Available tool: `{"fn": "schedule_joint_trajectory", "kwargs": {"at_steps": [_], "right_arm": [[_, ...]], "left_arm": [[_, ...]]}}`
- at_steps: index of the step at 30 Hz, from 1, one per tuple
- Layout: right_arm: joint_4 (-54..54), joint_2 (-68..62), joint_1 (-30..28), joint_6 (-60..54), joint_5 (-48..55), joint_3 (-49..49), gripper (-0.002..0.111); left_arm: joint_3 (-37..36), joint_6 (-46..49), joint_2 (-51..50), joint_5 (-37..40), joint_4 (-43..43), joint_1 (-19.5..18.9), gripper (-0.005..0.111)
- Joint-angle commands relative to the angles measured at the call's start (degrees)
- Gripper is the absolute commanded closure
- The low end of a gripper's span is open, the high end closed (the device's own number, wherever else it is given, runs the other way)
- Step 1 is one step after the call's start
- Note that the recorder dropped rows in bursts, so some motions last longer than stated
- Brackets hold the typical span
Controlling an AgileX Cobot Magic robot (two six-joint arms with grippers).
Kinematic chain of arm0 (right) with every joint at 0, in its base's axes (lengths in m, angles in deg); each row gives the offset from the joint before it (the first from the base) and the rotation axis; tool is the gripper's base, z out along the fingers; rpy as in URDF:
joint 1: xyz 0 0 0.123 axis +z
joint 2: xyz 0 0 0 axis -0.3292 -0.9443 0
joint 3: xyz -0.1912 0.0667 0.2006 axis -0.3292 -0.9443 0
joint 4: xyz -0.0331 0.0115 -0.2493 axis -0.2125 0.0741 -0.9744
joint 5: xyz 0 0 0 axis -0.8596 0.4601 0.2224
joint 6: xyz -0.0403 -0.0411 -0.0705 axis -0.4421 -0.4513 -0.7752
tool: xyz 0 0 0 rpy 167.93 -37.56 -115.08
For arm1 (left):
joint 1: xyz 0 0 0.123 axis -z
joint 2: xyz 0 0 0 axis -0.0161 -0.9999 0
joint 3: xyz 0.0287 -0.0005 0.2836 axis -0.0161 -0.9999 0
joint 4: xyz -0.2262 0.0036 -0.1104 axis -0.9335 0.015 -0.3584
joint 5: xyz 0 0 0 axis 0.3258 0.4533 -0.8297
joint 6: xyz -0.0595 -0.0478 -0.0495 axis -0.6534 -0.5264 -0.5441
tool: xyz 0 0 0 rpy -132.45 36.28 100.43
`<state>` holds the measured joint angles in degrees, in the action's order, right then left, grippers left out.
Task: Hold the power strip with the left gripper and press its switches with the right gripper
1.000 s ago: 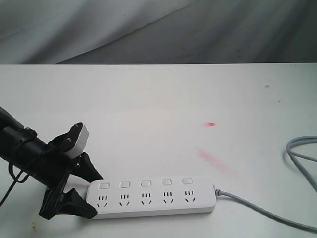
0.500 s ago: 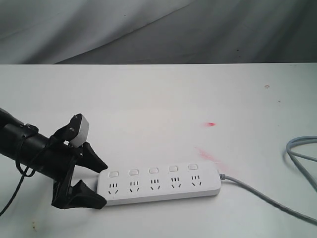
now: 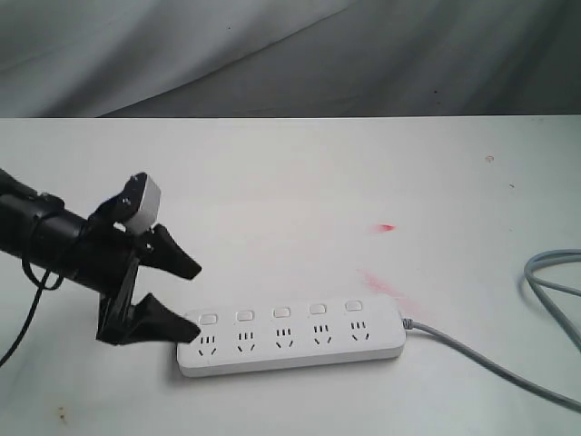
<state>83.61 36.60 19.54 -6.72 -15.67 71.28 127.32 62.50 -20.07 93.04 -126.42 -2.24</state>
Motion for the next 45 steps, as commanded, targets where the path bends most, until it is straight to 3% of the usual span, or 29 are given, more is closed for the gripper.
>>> {"fn": "schedule_joint_trajectory", "kwargs": {"at_steps": [1, 8, 12, 18, 34, 41, 45], "right_arm": [[-0.5, 0.3, -0.3, 0.1, -0.1, -0.2, 0.094], [-0.5, 0.3, -0.3, 0.1, -0.1, -0.2, 0.094], [-0.5, 0.3, -0.3, 0.1, -0.1, -0.2, 0.094], [-0.4, 0.3, -0.3, 0.1, -0.1, -0.2, 0.094], [-0.4, 0.3, -0.3, 0.1, -0.1, -0.2, 0.094], [-0.4, 0.3, -0.3, 0.1, -0.1, -0.2, 0.094], [-0.4, 0.3, -0.3, 0.1, -0.1, -0.2, 0.094]], "left_arm": [[4.5, -8.4, 7.4, 1.1, 0.1, 0.2, 0.031], [10.6, -19.7, 21.5, 1.1, 1.6, 0.2, 0.085], [12.3, -20.2, 28.9, 1.1, 1.4, 0.2, 0.107], [12.3, -27.7, 40.5, 1.1, 0.0, 0.2, 0.106], [12.3, -27.5, 57.0, 1.1, -1.6, 0.2, 0.106], [12.2, -29.3, 63.6, -1.7, 9.4, 0.2, 0.106], [12.2, -45.0, 68.4, -8.6, 16.9, 0.2, 0.106]]}}
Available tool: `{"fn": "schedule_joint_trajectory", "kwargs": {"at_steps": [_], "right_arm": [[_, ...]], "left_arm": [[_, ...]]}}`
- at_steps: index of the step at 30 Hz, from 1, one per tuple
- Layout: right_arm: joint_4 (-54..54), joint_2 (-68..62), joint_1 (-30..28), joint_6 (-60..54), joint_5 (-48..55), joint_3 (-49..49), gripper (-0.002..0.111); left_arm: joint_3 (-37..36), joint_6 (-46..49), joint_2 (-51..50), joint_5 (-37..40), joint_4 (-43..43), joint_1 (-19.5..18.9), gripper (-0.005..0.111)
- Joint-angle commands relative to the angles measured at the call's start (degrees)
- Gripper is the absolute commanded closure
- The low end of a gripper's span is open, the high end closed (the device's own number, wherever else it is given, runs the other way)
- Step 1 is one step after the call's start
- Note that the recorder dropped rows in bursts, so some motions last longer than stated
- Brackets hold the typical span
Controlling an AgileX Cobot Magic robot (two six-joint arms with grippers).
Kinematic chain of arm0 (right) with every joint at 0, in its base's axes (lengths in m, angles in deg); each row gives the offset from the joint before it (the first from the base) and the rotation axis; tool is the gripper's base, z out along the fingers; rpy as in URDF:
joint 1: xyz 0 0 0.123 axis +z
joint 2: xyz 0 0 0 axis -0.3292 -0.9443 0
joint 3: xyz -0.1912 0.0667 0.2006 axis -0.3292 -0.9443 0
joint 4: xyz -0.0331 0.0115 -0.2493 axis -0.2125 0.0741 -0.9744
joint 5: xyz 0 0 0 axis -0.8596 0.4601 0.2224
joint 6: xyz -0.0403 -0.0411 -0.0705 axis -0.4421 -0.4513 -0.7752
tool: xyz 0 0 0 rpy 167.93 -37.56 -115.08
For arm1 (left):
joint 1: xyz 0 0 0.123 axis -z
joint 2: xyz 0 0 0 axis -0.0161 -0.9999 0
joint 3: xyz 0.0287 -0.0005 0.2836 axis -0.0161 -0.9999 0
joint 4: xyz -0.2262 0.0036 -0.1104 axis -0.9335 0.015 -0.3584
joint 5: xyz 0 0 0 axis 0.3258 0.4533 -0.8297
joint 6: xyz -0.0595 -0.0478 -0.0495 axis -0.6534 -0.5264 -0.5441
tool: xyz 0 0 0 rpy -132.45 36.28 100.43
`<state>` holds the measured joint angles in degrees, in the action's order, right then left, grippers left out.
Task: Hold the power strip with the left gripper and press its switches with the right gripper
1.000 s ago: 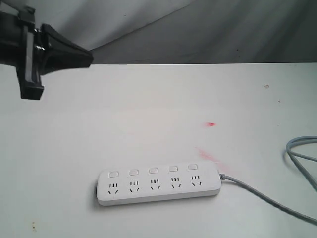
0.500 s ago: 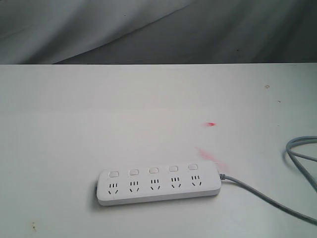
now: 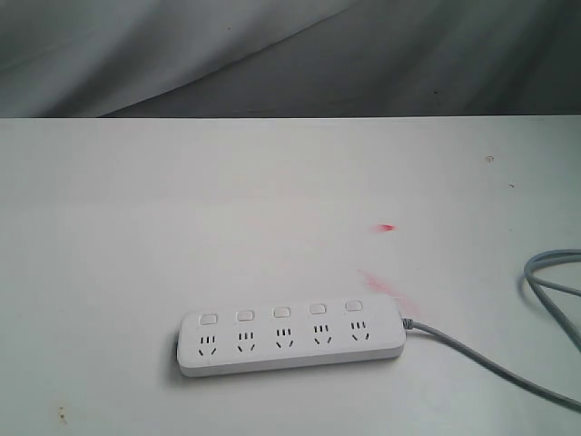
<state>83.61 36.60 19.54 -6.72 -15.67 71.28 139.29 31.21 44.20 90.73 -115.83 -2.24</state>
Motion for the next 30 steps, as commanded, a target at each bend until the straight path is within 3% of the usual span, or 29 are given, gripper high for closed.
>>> {"fn": "schedule_joint_trajectory", "kwargs": {"at_steps": [1, 5, 9, 13, 22, 30], "right_arm": [[-0.4, 0.3, -0.3, 0.1, -0.1, -0.2, 0.094], [-0.4, 0.3, -0.3, 0.1, -0.1, -0.2, 0.094], [-0.4, 0.3, -0.3, 0.1, -0.1, -0.2, 0.094], [-0.3, 0.3, -0.3, 0.1, -0.1, -0.2, 0.094], [-0.3, 0.3, -0.3, 0.1, -0.1, -0.2, 0.094], [-0.3, 0.3, -0.3, 0.1, -0.1, -0.2, 0.094]], "left_arm": [[0.2, -20.5, 5.4, -9.0, 9.6, 0.2, 0.106], [0.2, -46.4, 8.8, -16.9, 24.7, 0.2, 0.106], [0.2, -71.2, 10.7, -19.2, 39.7, 0.2, 0.106], [-0.7, -87.9, 11.0, -19.9, 47.9, 0.2, 0.106], [-24.5, -88.4, 18.5, -29.7, 47.8, 0.2, 0.106], [-42.1, -87.1, 25.6, -31.5, 47.6, 0.2, 0.106]]}}
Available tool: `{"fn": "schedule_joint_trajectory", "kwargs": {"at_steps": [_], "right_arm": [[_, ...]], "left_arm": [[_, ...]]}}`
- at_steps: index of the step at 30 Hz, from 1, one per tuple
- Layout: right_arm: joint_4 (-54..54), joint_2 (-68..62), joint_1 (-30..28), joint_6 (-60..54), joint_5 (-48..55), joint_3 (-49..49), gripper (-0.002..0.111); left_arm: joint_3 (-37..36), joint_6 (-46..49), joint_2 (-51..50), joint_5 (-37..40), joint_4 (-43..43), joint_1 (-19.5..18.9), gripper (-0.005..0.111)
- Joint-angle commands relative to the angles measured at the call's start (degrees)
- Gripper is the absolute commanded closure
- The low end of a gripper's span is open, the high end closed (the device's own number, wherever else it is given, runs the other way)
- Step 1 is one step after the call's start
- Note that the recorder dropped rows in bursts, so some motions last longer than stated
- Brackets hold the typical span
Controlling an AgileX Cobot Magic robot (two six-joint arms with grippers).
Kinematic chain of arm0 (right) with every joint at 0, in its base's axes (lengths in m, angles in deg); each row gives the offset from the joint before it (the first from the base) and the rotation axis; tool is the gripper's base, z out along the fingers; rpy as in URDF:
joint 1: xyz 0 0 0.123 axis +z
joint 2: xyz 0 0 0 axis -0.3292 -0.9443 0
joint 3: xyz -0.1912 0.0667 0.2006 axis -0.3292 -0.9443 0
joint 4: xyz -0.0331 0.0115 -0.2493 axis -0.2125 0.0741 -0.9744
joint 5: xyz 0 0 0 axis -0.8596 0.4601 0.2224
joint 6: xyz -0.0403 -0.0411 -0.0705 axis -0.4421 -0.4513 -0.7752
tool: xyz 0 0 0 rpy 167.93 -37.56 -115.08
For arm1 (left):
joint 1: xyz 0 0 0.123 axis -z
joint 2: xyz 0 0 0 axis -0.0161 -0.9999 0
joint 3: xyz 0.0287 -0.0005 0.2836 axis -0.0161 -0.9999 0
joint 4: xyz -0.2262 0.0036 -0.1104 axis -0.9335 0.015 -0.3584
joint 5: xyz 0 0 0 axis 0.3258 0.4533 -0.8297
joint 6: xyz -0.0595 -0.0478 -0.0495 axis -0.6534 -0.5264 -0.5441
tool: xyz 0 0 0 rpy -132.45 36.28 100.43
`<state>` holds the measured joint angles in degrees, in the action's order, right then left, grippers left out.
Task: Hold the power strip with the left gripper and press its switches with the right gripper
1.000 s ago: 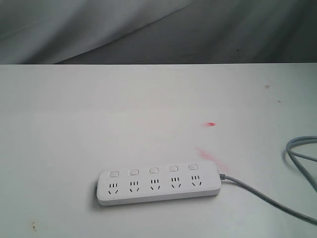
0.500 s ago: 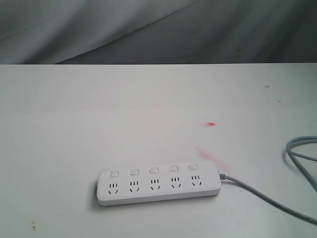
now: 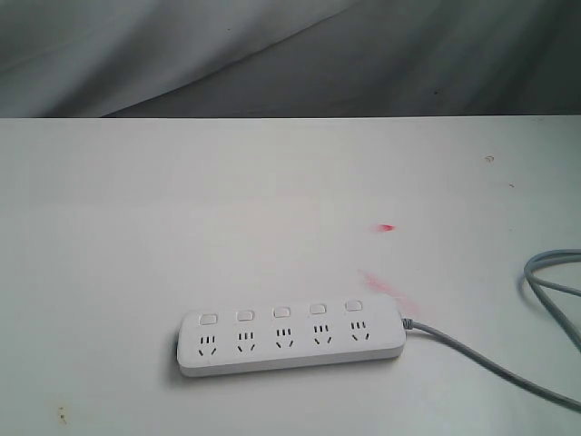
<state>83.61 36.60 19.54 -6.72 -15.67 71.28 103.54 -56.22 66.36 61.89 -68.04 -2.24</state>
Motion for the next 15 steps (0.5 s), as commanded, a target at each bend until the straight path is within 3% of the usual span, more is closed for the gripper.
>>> {"fn": "schedule_joint_trajectory", "kwargs": {"at_steps": [1, 5, 15], "right_arm": [[-0.3, 0.3, -0.3, 0.1, -0.1, -0.2, 0.094], [-0.3, 0.3, -0.3, 0.1, -0.1, -0.2, 0.094], [-0.2, 0.3, -0.3, 0.1, -0.1, -0.2, 0.094]], "left_arm": [[-7.8, 0.4, 4.3, -3.8, -0.1, 0.2, 0.106], [-13.6, 0.4, 7.7, -8.5, 0.0, 0.2, 0.106], [-18.4, 0.4, 8.7, -7.8, 4.9, 0.2, 0.106]]}}
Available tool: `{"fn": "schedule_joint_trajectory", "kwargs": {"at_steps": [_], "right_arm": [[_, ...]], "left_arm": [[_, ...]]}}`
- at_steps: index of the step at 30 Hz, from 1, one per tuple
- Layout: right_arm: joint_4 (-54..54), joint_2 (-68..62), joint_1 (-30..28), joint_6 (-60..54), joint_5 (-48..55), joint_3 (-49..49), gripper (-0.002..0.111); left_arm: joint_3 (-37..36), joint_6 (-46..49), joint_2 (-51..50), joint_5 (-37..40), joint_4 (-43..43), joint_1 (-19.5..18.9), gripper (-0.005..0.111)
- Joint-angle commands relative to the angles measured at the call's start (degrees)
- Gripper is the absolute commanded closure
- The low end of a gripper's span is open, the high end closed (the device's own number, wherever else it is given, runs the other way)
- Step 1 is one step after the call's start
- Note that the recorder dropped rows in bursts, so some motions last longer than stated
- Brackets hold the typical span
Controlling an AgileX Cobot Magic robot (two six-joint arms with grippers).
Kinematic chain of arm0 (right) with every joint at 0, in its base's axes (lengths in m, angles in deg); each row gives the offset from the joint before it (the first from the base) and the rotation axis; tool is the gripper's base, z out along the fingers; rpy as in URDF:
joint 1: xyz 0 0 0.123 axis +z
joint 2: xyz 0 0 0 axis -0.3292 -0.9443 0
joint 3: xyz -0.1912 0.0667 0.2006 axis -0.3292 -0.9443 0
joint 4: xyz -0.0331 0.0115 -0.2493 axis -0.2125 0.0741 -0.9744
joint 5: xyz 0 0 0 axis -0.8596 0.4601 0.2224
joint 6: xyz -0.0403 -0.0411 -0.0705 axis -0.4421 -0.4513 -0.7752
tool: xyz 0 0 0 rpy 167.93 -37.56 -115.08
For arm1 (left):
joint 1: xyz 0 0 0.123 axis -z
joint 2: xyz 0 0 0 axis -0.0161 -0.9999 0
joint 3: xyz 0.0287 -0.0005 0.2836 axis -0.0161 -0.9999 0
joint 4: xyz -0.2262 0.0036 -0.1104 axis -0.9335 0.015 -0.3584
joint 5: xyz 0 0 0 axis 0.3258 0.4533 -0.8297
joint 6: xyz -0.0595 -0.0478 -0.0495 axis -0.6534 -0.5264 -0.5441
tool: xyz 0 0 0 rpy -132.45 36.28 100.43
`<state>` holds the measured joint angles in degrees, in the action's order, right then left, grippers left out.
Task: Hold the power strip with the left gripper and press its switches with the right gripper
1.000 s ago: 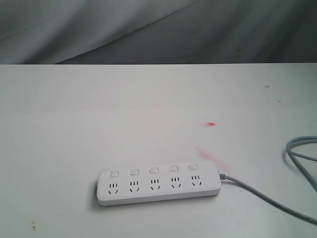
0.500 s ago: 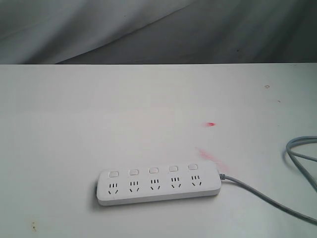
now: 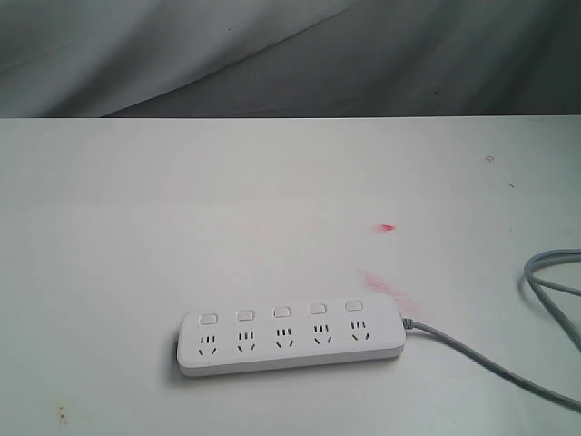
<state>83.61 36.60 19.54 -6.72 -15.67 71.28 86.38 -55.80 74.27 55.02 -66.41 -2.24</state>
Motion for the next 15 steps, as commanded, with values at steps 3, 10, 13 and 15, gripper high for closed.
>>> {"fn": "schedule_joint_trajectory", "kwargs": {"at_steps": [3, 10, 13, 15], "right_arm": [[-0.2, 0.3, -0.3, 0.1, -0.1, -0.2, 0.094], [-0.2, 0.3, -0.3, 0.1, -0.1, -0.2, 0.094], [-0.2, 0.3, -0.3, 0.1, -0.1, -0.2, 0.094], [-0.2, 0.3, -0.3, 0.1, -0.1, -0.2, 0.094]], "left_arm": [[-2.4, -0.1, 2.8, -1.0, 5.0, 0.2, 0.106], [-3.9, -0.1, 9.8, 2.5, 5.2, 0.2, 0.106], [-4.0, -0.2, 10.8, 3.0, 5.2, 0.2, 0.106], [-4.0, -0.5, 11.0, 3.4, 5.2, 0.2, 0.106]]}}
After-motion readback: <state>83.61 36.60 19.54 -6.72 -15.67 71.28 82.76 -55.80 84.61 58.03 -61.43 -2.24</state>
